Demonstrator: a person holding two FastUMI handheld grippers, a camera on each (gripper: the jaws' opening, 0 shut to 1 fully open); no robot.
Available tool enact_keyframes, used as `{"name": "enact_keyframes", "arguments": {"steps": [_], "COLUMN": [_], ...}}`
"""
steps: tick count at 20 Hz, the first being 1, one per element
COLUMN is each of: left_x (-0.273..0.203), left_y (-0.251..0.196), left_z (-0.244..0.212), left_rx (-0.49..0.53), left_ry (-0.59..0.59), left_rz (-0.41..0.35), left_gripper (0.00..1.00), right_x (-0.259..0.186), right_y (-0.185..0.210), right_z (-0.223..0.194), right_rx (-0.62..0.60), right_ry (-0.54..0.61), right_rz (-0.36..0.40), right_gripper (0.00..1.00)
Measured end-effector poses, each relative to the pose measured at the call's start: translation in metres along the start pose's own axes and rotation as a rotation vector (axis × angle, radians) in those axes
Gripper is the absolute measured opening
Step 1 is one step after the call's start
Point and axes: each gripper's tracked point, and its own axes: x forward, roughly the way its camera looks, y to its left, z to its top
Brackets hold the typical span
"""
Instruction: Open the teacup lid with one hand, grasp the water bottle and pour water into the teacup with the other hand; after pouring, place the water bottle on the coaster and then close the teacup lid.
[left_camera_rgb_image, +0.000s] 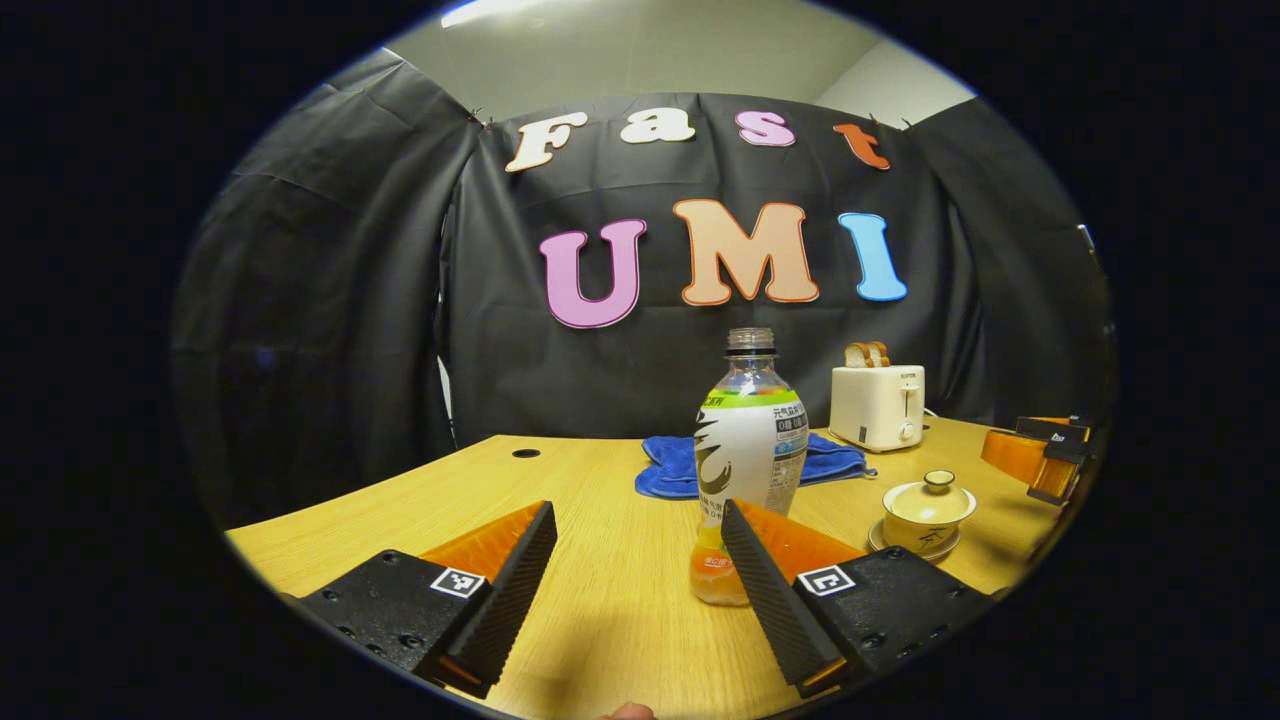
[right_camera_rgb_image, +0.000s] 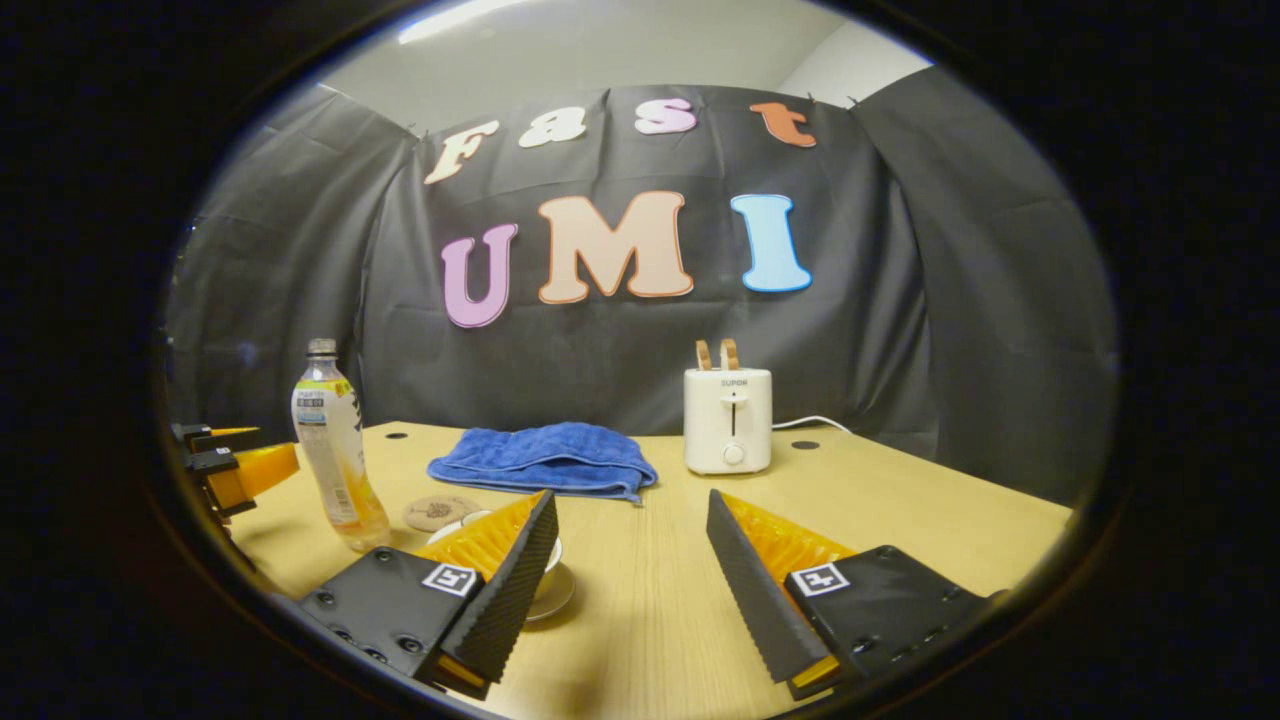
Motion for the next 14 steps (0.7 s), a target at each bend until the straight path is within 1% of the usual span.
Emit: {"name": "enact_keyframes", "arguments": {"steps": [2,3,7,8,9,12,13,14], "left_x": [0.000,-0.001,-0.001,0.000,-0.001,-0.001,-0.001,-0.001], "left_y": [-0.001,0.000,0.002,0.001,0.001,0.001,0.001,0.001], "left_z": [0.000,-0.001,-0.001,0.000,-0.001,0.000,0.000,0.000], "left_rx": [0.000,0.000,0.001,0.000,0.000,0.000,0.001,0.000], "left_ry": [-0.001,0.000,0.000,-0.001,0.000,0.000,0.000,0.000], "left_rz": [0.000,0.001,0.007,0.007,0.007,0.007,0.007,0.007], "left_gripper": [0.97,0.97,0.97,0.97,0.97,0.97,0.97,0.97], "right_x": [0.000,0.000,0.004,0.007,0.009,0.010,0.010,0.010], "right_y": [0.000,0.001,0.003,0.002,0.001,0.011,0.015,0.018], "right_z": [0.000,0.000,0.000,-0.002,-0.004,-0.008,-0.007,-0.005], "right_rx": [0.000,0.000,0.000,0.000,-0.003,0.005,0.010,0.013], "right_ry": [0.001,0.001,0.006,0.013,0.024,0.061,0.066,0.067], "right_rz": [0.000,0.002,0.018,0.020,0.021,0.052,0.066,0.079], "right_gripper": [0.94,1.00,0.97,0.94,0.94,1.00,0.94,0.94]}}
